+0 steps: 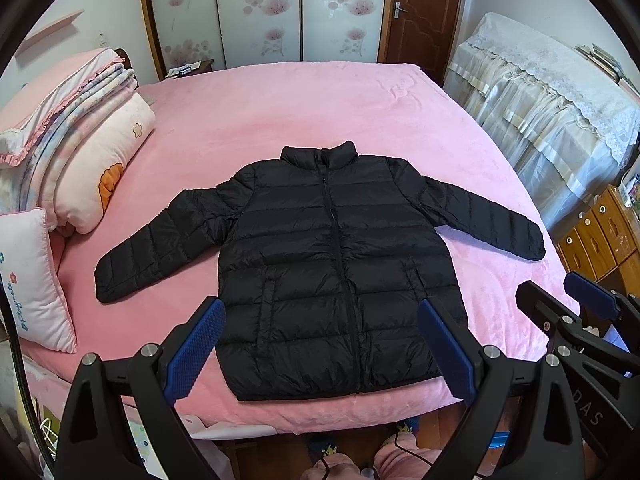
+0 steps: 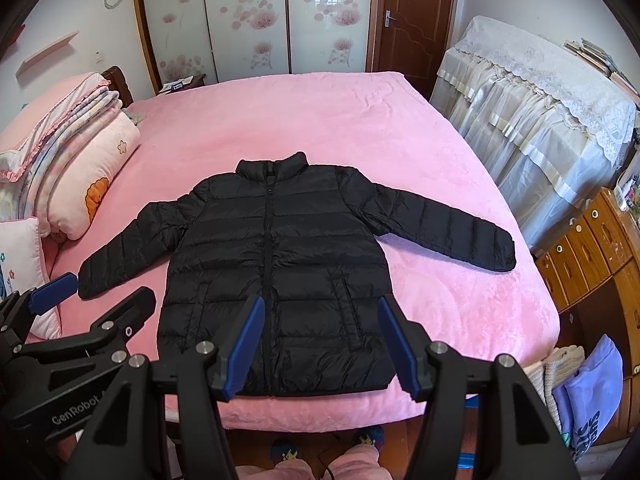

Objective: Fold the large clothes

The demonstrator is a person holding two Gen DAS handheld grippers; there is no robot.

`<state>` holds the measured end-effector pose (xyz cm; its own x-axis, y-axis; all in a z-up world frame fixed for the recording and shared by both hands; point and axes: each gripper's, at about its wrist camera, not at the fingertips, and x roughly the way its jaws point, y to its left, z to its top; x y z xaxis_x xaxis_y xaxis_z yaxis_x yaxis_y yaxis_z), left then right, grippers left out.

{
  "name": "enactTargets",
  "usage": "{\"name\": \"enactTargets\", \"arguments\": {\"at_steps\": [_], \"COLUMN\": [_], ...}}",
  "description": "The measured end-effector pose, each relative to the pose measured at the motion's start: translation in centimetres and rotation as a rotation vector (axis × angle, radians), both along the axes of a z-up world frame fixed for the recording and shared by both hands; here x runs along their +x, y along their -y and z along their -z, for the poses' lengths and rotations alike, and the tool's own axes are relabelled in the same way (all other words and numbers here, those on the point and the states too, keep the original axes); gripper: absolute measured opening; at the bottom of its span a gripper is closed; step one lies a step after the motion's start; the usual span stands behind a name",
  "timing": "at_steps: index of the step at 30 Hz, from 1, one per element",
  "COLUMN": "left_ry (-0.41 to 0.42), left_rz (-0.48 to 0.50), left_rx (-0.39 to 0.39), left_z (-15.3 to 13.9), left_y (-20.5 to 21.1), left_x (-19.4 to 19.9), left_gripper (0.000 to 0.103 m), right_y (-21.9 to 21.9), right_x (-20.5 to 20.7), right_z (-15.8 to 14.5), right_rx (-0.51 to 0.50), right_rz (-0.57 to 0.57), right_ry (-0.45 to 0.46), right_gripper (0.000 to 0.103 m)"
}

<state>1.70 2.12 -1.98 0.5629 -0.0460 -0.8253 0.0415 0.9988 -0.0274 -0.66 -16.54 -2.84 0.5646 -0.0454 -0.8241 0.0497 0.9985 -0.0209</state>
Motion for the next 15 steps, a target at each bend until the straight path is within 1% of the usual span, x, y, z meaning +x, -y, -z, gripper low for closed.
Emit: {"name": "enactTargets", "arguments": {"at_steps": [7,15], "left_ry": [0.005,0.009], "left_rz": [0.016,0.030], "left_rx": [-0.003,0.007], "left_z": [0.3,0.0], "left_y": [-0.5,-0.9], "left_x": [-0.1,0.0], "left_gripper": [0.096,0.096], "right_y": [-0.4,-1.1], "right_x": [-0.1,-0.4], "right_z": [-0.2,-0.7], "right_rx": [-0.006,-0.023], "right_rz": [0.011,0.024], "right_ry": [0.006,0.019], "right_gripper": [0.060,0.060]}}
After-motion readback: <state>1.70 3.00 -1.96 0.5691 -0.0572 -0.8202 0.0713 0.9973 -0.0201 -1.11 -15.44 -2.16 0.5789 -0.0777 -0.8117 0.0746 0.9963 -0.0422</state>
